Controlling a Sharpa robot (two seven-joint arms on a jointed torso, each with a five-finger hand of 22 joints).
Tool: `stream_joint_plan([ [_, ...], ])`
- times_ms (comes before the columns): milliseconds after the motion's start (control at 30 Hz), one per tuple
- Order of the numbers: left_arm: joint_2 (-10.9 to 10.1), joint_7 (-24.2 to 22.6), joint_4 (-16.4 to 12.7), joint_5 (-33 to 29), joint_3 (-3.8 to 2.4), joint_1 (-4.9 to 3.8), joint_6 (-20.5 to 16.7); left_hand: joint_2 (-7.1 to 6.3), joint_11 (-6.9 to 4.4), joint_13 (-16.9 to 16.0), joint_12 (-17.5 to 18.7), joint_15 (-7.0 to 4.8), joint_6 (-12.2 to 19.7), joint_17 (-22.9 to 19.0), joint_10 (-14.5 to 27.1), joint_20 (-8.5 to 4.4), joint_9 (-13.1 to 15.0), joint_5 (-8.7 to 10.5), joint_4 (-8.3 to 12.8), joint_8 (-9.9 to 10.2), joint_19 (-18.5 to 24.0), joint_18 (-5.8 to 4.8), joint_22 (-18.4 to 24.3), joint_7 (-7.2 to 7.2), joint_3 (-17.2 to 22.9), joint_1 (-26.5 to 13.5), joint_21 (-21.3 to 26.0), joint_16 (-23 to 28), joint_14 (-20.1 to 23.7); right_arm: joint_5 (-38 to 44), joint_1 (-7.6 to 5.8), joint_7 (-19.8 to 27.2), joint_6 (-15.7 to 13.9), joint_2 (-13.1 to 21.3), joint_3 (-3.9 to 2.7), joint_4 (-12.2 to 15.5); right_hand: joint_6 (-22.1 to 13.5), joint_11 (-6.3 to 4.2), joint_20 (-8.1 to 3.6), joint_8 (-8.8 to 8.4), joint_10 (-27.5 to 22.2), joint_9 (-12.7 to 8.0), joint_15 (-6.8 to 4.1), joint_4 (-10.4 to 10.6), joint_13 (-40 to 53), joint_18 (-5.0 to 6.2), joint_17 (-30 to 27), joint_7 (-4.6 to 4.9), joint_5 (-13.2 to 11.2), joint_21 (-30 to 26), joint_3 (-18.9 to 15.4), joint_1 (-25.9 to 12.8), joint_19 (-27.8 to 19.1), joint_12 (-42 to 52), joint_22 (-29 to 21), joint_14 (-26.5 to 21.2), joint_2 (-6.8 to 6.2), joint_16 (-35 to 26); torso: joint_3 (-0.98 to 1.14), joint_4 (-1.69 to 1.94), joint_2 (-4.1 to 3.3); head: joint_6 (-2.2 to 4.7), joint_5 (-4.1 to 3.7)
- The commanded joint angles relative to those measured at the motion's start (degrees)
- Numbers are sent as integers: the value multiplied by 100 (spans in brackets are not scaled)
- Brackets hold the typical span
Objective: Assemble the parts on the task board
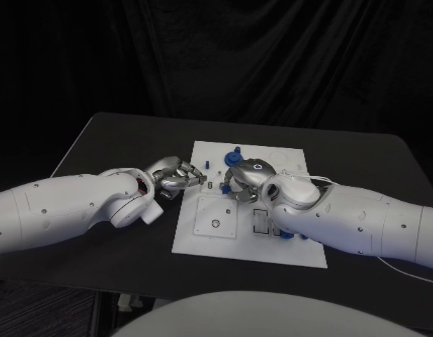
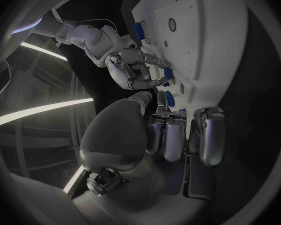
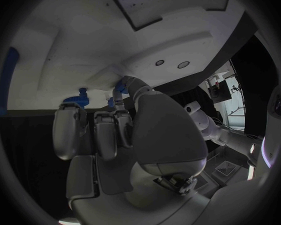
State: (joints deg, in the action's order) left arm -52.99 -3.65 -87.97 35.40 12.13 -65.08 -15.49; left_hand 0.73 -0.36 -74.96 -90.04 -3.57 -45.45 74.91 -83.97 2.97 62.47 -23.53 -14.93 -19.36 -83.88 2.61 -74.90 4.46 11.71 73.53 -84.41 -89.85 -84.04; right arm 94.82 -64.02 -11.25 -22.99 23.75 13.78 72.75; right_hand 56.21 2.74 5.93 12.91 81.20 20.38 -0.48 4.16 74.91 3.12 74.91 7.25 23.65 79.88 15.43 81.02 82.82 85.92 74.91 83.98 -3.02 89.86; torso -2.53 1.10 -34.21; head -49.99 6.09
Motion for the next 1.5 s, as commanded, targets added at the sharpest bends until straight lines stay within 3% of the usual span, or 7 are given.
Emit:
stream_joint_plan([
  [33, 28, 26, 12, -49, -4, 4, 197, -1, 56, -1504, 4, 64, 81, 1509, -603, 43, -63, 22, -5, 57, -87, -50, -1025, 19, -31, 67, 60, -15, -596, 51, 10, 52, -553, 77, -8, 63, 81, -39, -37, 60, 38, 333, -39, -43, 698, -53, 1506, -88, 61, 87, 10, 46, 35, -20, 1172, 600, 78, 13, -1, 2, 0, -1, 0],
  [133, 31, 75, 21, -49, -4, 6, 261, 1, 77, -1504, 4, 80, 119, 1509, -603, 59, -117, 91, -24, 95, -61, -41, -1004, 42, -52, 64, 93, -15, -596, 51, 10, 119, -832, 134, -17, 172, 48, -47, -48, 95, 82, 424, -48, -53, 731, -66, 1509, -95, 152, 138, 4, 5, 71, -4, 1188, 602, 81, 14, -2, 4, 2, -1, 4],
  [267, 38, 104, 38, -49, -4, 9, 319, 11, 163, -1504, 4, 156, 241, 1509, -603, 121, -319, 483, -162, 252, 3, -19, -955, 137, -218, -106, 175, -15, -596, 51, 10, 198, -1157, 214, -35, 353, 59, -57, -54, 129, 97, 482, -55, -56, 741, -69, 1509, -109, 182, 154, -7, -24, 81, 1, 1193, 602, 73, 14, -3, 0, 1, -1, 3],
  [500, 76, 40, 72, -49, -4, 13, 465, 66, 240, -1504, 4, 227, 337, 1509, -603, 197, -607, 777, -154, 474, -10, -21, -976, 219, -449, -245, 173, -15, -596, 51, 9, 248, -1311, 298, -50, 557, 72, -77, -65, 172, 169, 564, -70, -51, 805, -64, 1509, -135, 155, 137, -28, -78, 67, 35, 1186, 602, 68, 14, -4, 0, 0, -1, -20],
  [700, 106, -102, 81, -49, -4, 15, 538, 118, 339, -1504, 4, 313, 426, 1509, -603, 282, -1352, 771, -137, 890, -19, -24, -1003, 331, -603, -57, 171, -15, -596, 51, 9, 261, -1298, 317, -53, 628, 55, -81, -70, 170, 168, 583, -75, -42, 802, -64, 1509, -138, 134, 138, -36, -103, 67, 33, 1186, 602, 66, 14, -2, 2, -1, -1, -17],
  [1233, 141, -504, 75, -49, -4, 17, 479, 140, 350, -1504, 4, 329, 356, 1509, -603, 301, -1619, 760, -137, 939, -51, -36, -1039, 342, -680, 9, 134, -15, -596, 51, 10, 292, -1110, 291, -53, 708, 8, -84, -76, 153, 150, 613, -80, -23, 784, -57, 1484, -139, 69, 114, -43, -145, 47, 22, 1176, 587, 71, 0, -6, 6, 0, -1, 71],
  [1500, 176, -498, 85, -49, -4, 17, 557, 206, 334, -1504, 4, 320, 187, 1509, -603, 298, -1914, 478, -97, 926, -57, -38, -1059, 321, -671, 242, 129, -15, -596, -33, 10, 331, -1141, 284, -53, 746, -2, -84, -77, 148, 145, 620, -80, -19, 780, -51, 1473, -138, 48, 94, -41, -152, 31, 19, 1168, 580, 76, -6, -7, 7, 1, -1, 111],
])
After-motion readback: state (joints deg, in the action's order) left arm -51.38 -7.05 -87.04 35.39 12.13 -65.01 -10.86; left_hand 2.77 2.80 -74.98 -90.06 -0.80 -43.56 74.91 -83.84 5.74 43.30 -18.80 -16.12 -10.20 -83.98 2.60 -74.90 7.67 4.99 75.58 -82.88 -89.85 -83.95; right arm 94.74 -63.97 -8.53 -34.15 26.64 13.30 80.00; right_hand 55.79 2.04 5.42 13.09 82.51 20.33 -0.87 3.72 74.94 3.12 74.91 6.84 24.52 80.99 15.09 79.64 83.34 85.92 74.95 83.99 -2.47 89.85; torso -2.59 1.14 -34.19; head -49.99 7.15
